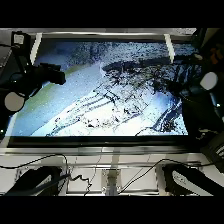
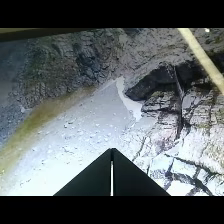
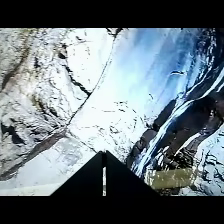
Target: Fold the clothes and pants, and hang the long-sleeved shirts on hangers.
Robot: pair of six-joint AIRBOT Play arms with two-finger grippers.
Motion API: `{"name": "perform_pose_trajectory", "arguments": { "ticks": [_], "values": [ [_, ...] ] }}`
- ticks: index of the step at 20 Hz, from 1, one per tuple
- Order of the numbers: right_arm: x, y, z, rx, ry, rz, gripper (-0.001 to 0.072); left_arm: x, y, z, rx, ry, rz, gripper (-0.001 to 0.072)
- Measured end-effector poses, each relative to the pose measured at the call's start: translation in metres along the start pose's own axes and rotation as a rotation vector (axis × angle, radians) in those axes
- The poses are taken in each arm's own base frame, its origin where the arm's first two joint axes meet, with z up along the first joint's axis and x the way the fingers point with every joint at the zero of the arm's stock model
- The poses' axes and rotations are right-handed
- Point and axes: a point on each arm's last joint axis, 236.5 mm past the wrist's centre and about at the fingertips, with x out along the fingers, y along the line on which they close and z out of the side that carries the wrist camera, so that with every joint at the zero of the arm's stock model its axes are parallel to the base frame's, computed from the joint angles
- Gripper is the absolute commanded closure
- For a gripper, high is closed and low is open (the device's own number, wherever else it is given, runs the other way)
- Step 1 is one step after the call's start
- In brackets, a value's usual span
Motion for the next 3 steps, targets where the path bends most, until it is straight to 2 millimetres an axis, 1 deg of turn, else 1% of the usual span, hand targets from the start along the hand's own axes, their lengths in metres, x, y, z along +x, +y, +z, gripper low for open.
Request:
{"name": "perform_pose_trajectory", "arguments": {
  "ticks": [1, 3],
  "values": [
    [0.011, -0.001, 0.000, -0.013, 0.010, -0.033, 0.0684, 0.000, 0.000, 0.000, 0.000, 0.001, 0.000, 0.0700],
    [0.027, 0.005, 0.000, -0.035, 0.017, -0.057, 0.0685, 0.000, 0.000, 0.000, 0.000, 0.001, 0.000, 0.0699]
  ]
}}
